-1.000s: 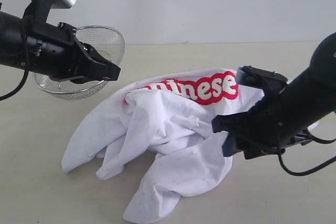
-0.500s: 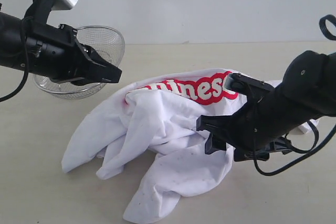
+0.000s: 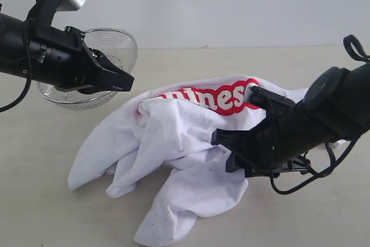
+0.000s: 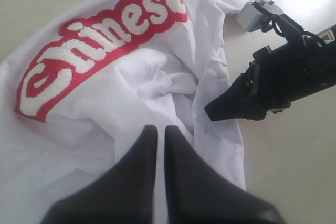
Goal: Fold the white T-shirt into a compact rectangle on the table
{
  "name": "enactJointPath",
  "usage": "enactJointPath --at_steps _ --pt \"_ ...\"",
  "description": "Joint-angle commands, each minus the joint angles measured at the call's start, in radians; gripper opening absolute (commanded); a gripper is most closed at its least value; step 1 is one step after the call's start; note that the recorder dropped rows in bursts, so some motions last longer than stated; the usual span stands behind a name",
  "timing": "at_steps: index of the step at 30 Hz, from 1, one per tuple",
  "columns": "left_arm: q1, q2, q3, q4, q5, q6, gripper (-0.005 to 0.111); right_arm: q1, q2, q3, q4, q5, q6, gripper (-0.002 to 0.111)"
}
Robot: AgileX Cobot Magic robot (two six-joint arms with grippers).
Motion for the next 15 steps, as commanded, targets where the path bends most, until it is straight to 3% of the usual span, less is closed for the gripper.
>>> enactJointPath --at_steps 1,8,15 --pt "0.002 -0.007 0.005 -0.006 -0.010 -0.007 0.004 0.001 0.001 0.007 0.006 0.007 -0.063 0.000" --pt "0.002 -0.009 0.005 -0.006 -0.006 -0.007 0.004 -0.058 -0.074 0.007 -0.087 0.116 -0.059 0.000" --pt "0.002 -0.011 0.005 -0.002 0.001 -0.007 0.004 -0.295 -0.175 0.007 -0.374 0.346 0.004 0.000"
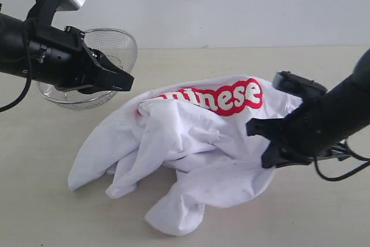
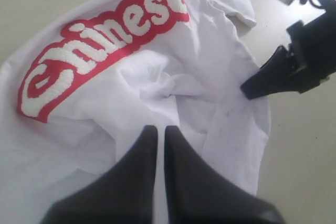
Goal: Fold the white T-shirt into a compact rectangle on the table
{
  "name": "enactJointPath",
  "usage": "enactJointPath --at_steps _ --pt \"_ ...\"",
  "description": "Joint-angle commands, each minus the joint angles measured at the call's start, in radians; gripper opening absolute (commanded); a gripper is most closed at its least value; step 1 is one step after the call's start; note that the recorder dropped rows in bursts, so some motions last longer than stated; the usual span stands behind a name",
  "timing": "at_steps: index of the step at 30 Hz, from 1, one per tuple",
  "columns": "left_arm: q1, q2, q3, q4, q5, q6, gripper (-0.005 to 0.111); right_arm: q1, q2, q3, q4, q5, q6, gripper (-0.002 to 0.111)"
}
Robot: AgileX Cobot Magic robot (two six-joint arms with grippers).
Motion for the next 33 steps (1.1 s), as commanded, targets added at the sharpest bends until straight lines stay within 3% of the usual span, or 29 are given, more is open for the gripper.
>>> enactJointPath --at_steps 1,10,12,13,15,16,18,20,22,27,33 --pt "0.002 -0.011 0.005 -0.002 0.005 -0.007 0.004 -0.142 -0.052 0.005 -0.224 0.114 0.047 0.000" --pt "0.002 -0.011 0.005 -0.002 0.009 -0.007 0.004 -0.272 -0.050 -0.126 -0.610 0.202 0.191 0.001" --pt "0.002 -0.011 0.005 -0.004 -0.007 -0.007 0.004 -0.265 -0.050 -0.149 -0.514 0.224 0.130 0.018" --pt "0.002 -0.011 0.005 -0.004 -0.004 -0.007 0.004 -0.259 -0.050 -0.151 -0.478 0.237 0.104 0.046" --pt "0.002 -0.011 0.005 -0.006 0.044 -0.012 0.004 -0.257 -0.050 -0.151 -0.486 0.265 0.114 0.078" --pt "0.002 -0.011 0.005 -0.006 0.058 -0.025 0.004 -0.257 -0.050 -0.153 -0.486 0.272 0.125 0.078" --pt "0.002 -0.011 0.005 -0.004 0.094 -0.095 0.004 -0.257 -0.058 -0.173 -0.452 0.272 0.166 0.047" --pt "-0.011 -0.011 0.005 0.008 0.111 -0.140 0.004 -0.252 -0.095 -0.192 -0.363 0.219 0.074 0.018" --pt "-0.056 -0.004 0.021 0.000 0.110 -0.146 0.004 -0.225 -0.124 -0.213 -0.226 0.152 -0.073 0.000" --pt "-0.154 0.073 0.046 -0.001 -0.017 -0.157 0.004 -0.089 -0.008 -0.341 -0.168 0.140 -0.120 0.000" --pt "-0.176 0.152 0.046 -0.012 -0.032 -0.163 0.004 -0.003 0.191 -0.487 -0.165 0.101 -0.117 0.000"
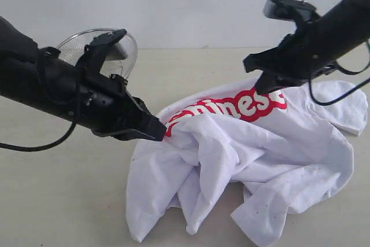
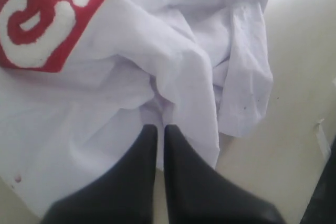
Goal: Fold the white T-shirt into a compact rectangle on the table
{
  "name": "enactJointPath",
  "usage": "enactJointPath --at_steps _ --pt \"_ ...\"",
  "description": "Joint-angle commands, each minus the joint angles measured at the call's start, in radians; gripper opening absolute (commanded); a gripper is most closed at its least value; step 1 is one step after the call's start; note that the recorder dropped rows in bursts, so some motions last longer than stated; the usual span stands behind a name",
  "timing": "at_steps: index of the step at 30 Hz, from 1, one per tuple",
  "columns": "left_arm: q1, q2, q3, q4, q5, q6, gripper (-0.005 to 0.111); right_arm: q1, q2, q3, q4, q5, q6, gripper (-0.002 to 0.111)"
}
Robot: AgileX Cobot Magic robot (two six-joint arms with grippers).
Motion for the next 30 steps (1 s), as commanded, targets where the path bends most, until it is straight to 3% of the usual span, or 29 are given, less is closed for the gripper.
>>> enactJointPath --at_steps 1,13,30 --pt "-0.012 0.044 0.004 -0.013 -0.017 -0.015 0.004 0.042 0.134 -0.097 0.003 -0.036 -0.008 0.000" --pt "-0.012 0.067 0.004 -0.009 -0.049 -0.015 0.004 0.044 0.428 -0.303 -0.030 -0.033 -0.012 0.000" --pt "-0.012 0.067 0.004 -0.003 -0.046 -0.008 0.004 0.044 0.410 -0.291 -0.219 0.363 -0.019 0.000"
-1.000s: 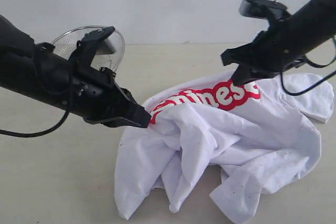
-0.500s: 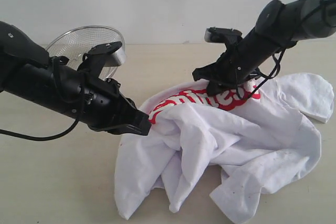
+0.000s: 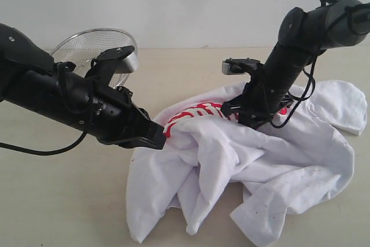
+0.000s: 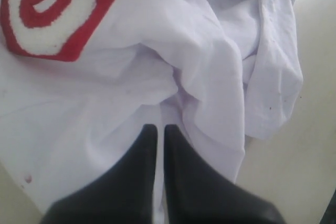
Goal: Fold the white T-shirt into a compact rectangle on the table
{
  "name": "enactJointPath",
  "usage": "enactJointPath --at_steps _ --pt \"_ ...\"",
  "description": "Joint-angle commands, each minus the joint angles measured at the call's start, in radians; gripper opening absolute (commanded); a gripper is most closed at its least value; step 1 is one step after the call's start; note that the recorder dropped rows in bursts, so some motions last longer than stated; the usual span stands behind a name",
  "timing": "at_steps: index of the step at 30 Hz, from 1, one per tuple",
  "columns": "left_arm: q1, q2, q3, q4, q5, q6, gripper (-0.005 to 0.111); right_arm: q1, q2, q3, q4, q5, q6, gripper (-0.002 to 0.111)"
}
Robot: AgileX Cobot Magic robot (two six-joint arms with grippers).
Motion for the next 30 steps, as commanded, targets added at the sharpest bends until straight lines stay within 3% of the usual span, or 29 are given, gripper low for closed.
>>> enactJointPath --at_steps 1,7,13,17,19,25,30 --pt "-0.006 0.002 0.004 0.000 -0.007 0.000 0.004 0.002 -0.018 0.022 -0.073 0.102 0.004 0.000" --pt "-0.006 0.002 0.004 0.006 -0.001 0.003 0.004 0.010 -0.028 0.037 0.103 0.137 -0.093 0.000" --pt "-0.006 -0.015 0.007 0.086 0.047 -0.044 0.004 0.014 -0.190 0.050 0.217 0.094 -0.046 0.000" --pt "-0.006 -0.041 0.071 0.079 0.049 -0.080 0.004 0.073 -0.382 0.238 0.245 -0.116 -0.088 0.000" --pt "-0.021 -0.016 0.101 0.062 -0.111 -0.080 0.004 0.121 -0.413 0.274 0.245 -0.134 -0.101 0.000" --pt "-0.030 0.146 0.087 0.062 -0.242 -0.047 0.004 0.167 -0.413 0.274 0.249 -0.135 -0.086 0.000" --pt "-0.030 0.210 0.020 0.062 -0.256 -0.039 0.004 0.167 -0.413 0.274 0.243 -0.133 -0.086 0.000"
